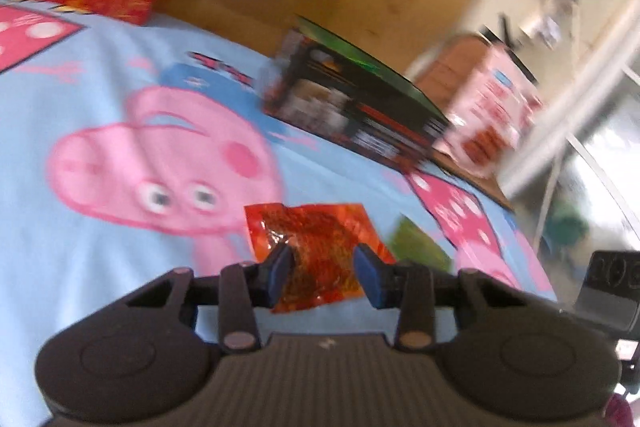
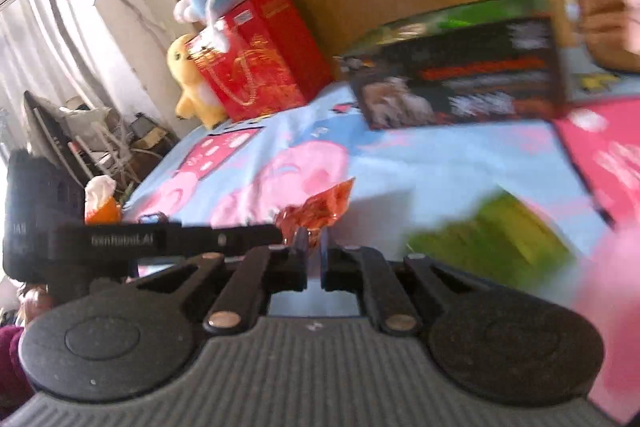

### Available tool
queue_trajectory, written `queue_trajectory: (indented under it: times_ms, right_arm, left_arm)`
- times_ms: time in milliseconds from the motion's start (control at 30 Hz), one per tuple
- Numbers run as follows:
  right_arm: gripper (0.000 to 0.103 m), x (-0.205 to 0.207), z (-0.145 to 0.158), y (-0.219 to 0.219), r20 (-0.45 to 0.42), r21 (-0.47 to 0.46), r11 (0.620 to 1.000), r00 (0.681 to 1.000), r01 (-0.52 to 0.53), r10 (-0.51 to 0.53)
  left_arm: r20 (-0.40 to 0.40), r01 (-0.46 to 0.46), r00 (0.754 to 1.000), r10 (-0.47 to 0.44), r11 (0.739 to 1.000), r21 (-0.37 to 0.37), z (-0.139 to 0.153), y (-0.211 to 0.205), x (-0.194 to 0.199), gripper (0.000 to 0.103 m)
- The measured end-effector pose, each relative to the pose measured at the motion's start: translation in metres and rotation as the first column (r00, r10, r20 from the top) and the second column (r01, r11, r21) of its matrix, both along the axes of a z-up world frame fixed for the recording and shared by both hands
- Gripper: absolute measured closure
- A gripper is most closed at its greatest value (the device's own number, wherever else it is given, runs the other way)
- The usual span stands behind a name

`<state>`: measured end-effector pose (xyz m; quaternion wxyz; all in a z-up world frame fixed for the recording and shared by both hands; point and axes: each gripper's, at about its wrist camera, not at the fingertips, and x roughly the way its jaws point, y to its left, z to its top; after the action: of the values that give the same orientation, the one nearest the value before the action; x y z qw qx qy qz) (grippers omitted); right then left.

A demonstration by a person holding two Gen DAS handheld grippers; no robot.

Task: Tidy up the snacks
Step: 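Move the right gripper to the orange sauce packet and grasp it, then lift the orange packet into the black box and open the right gripper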

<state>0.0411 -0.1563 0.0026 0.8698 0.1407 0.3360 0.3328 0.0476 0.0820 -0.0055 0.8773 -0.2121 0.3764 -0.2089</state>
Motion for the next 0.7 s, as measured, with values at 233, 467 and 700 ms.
queue_trajectory:
  times_ms: [233,467,700]
  right_arm:
    - [0.096,-0.042,0.000,-0.054,0.051,0.006,0.987,0.986,0.161,-0.161]
    - [0.079,-0.039,-0.011,-0.071,0.017,-0.007,0.975,0.975,0.222,-0.222]
    - [0.058,-0.031,-0.013,-0.080,0.010,0.045,0.979,0.980,0.198,-0.198]
  left_arm:
    - [0.025,0.154,0.988,-0.154,0.988,0.010,-0.001,-0.062,0.001,0.065]
    - [-0.002,0.147,0.989,-0.147,0.989,-0.008,0.003,-0.060,0.000,0.059]
    - [-0.097,0.105,0.988,-0.120,0.984,-0.145,-0.011,-0.039,0.018,0.049]
